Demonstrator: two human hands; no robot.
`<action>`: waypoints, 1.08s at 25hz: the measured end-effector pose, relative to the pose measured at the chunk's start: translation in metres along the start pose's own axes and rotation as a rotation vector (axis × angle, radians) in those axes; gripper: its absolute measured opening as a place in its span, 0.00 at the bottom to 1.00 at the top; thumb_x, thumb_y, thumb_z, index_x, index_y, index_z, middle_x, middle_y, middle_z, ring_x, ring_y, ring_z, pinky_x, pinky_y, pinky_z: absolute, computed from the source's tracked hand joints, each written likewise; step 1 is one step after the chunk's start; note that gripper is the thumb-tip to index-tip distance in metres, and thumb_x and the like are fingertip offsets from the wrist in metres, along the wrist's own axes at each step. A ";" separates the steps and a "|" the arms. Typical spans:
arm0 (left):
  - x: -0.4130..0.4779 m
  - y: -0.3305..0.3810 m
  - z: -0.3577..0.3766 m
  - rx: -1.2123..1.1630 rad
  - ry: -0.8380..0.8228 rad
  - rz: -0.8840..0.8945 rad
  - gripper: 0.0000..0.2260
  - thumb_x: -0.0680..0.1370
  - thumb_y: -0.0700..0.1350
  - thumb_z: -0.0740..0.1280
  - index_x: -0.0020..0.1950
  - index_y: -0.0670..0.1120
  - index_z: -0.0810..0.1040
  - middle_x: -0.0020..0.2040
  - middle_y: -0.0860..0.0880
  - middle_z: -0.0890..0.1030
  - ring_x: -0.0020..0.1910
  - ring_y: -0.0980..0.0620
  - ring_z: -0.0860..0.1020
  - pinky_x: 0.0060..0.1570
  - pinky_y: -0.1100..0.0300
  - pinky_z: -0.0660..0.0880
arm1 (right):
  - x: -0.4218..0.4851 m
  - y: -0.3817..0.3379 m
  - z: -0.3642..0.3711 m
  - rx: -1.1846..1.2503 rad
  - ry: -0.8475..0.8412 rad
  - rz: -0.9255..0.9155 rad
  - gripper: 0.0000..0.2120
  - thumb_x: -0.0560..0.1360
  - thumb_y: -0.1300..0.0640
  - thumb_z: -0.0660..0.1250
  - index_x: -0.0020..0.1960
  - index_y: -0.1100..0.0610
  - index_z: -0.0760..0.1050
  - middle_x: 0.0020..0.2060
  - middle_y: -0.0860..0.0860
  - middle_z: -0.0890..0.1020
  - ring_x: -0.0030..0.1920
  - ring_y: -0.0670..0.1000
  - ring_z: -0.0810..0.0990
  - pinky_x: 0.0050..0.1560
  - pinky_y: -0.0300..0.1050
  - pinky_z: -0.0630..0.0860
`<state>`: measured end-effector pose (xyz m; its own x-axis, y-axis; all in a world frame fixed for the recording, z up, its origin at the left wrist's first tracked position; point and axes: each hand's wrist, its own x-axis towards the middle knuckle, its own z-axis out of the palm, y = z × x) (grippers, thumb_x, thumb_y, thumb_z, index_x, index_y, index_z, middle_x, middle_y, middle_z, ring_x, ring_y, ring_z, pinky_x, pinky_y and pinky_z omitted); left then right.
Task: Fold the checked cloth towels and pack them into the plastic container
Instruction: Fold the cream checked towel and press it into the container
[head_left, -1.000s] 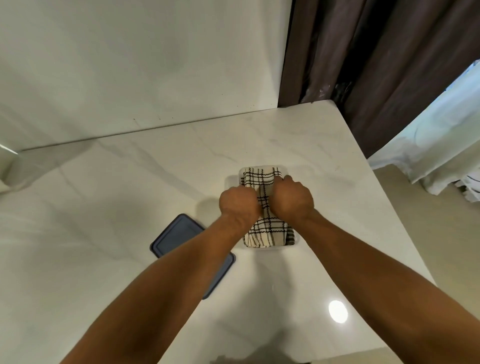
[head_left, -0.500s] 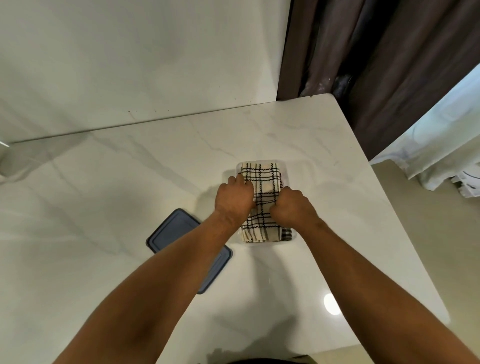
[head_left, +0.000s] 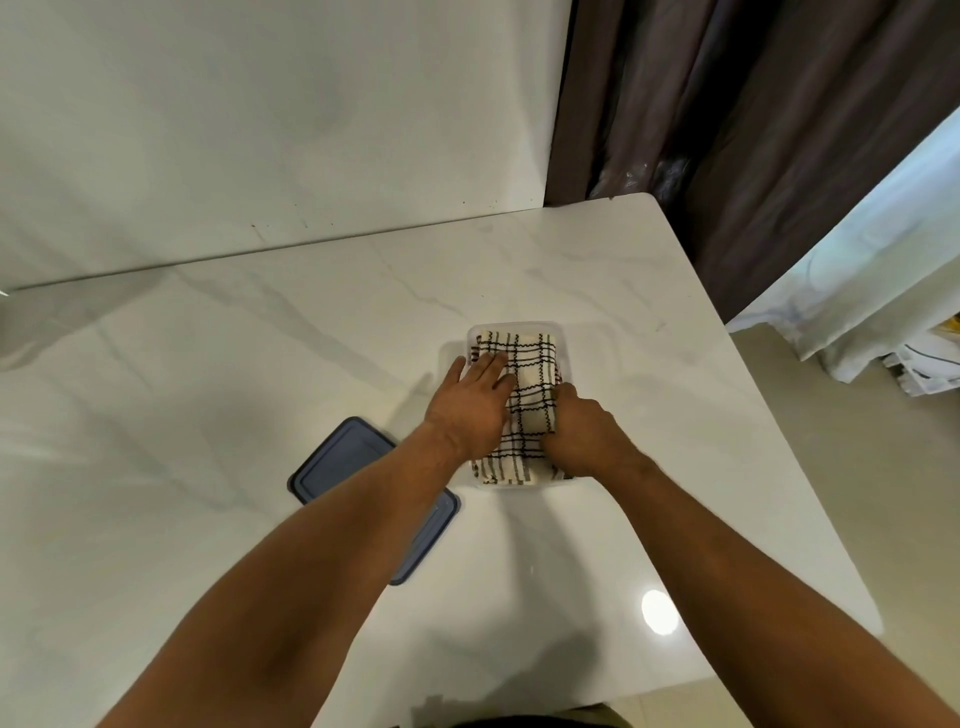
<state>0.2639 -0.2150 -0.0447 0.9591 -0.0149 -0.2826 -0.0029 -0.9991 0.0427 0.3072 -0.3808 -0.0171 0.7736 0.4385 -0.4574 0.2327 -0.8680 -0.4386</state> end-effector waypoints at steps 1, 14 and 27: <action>-0.001 0.000 0.000 -0.015 -0.023 -0.003 0.29 0.82 0.57 0.55 0.80 0.48 0.54 0.81 0.46 0.47 0.80 0.47 0.46 0.77 0.44 0.44 | -0.002 -0.001 0.002 -0.132 0.056 -0.019 0.26 0.73 0.58 0.66 0.69 0.59 0.64 0.55 0.58 0.81 0.52 0.62 0.81 0.45 0.48 0.76; 0.002 -0.002 0.005 0.139 -0.139 0.003 0.53 0.69 0.77 0.56 0.80 0.43 0.44 0.80 0.42 0.40 0.79 0.45 0.38 0.74 0.36 0.37 | 0.003 0.000 0.011 -0.739 0.193 -0.258 0.24 0.75 0.58 0.64 0.70 0.61 0.63 0.50 0.56 0.83 0.44 0.59 0.84 0.36 0.47 0.71; 0.019 -0.003 -0.011 0.308 -0.318 -0.088 0.72 0.53 0.80 0.66 0.78 0.38 0.34 0.79 0.40 0.36 0.77 0.42 0.32 0.73 0.36 0.34 | 0.062 -0.017 -0.020 -0.709 -0.252 -0.272 0.75 0.54 0.31 0.80 0.80 0.60 0.35 0.80 0.58 0.39 0.80 0.58 0.37 0.79 0.52 0.43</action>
<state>0.2857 -0.2118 -0.0401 0.8250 0.1070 -0.5549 -0.0555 -0.9618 -0.2680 0.3628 -0.3434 -0.0223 0.4990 0.6221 -0.6033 0.7787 -0.6274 -0.0028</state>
